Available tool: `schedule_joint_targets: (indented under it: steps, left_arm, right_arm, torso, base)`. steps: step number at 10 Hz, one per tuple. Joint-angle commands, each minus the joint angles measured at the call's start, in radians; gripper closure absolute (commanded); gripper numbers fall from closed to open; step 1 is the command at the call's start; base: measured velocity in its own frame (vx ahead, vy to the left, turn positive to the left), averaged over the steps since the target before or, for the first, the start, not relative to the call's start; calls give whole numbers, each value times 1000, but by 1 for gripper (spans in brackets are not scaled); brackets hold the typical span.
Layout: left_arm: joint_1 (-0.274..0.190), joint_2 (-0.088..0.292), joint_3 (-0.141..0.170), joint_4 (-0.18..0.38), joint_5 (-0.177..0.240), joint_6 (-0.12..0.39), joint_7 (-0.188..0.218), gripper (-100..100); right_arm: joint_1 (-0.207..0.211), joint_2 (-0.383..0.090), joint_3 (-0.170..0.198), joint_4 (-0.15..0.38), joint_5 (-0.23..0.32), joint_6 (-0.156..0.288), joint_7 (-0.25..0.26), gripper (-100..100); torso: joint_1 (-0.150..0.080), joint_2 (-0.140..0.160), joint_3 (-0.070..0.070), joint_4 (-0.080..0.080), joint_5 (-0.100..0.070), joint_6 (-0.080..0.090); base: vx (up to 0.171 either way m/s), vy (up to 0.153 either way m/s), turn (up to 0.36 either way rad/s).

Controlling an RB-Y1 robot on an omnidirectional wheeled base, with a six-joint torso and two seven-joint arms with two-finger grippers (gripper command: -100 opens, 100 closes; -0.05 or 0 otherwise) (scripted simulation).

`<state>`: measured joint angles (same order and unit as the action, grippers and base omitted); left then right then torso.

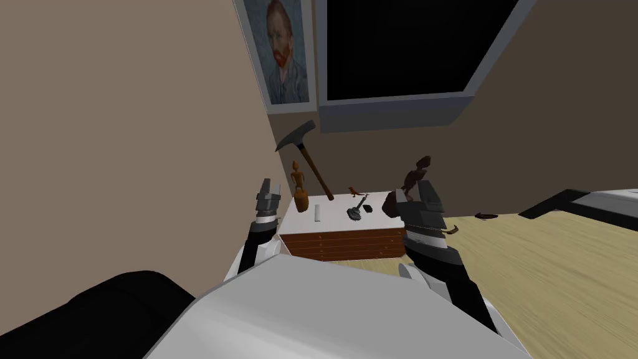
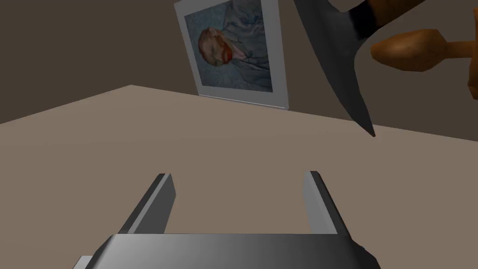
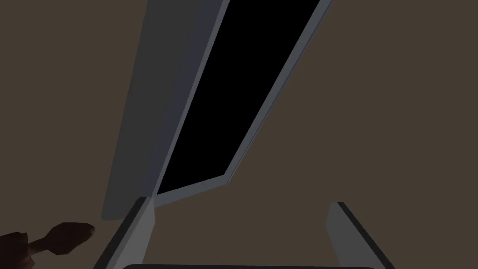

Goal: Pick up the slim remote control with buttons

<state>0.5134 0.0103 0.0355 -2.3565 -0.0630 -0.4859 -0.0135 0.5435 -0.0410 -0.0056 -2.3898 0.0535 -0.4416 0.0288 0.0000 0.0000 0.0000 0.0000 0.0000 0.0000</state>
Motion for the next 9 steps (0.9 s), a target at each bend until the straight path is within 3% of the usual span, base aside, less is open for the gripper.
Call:
schedule_joint_targets:
  steps: [1, 5, 9]
  left_arm:
    - [19, 29, -19, 19, -4, -5, 18, -100]
    - [79, 102, -82, 94, -15, -19, 81, -100]
    - [153, 189, -171, 212, -22, -44, 174, -100]
  right_arm:
    - [0, 0, 0, 0, 0, 0, 0, 0]
    - [0, 0, 0, 0, 0, 0, 0, 0]
    - [0, 0, 0, 0, 0, 0, 0, 0]
  torso:
    - [0, 0, 0, 0, 0, 0]
    - [-3, 7, 4, 2, -1, 0]
    - [-3, 6, 4, 2, -1, 0]
  base:
    - [-48, -17, -213]
    - [-98, -40, -244]
    - [-78, -64, -399]
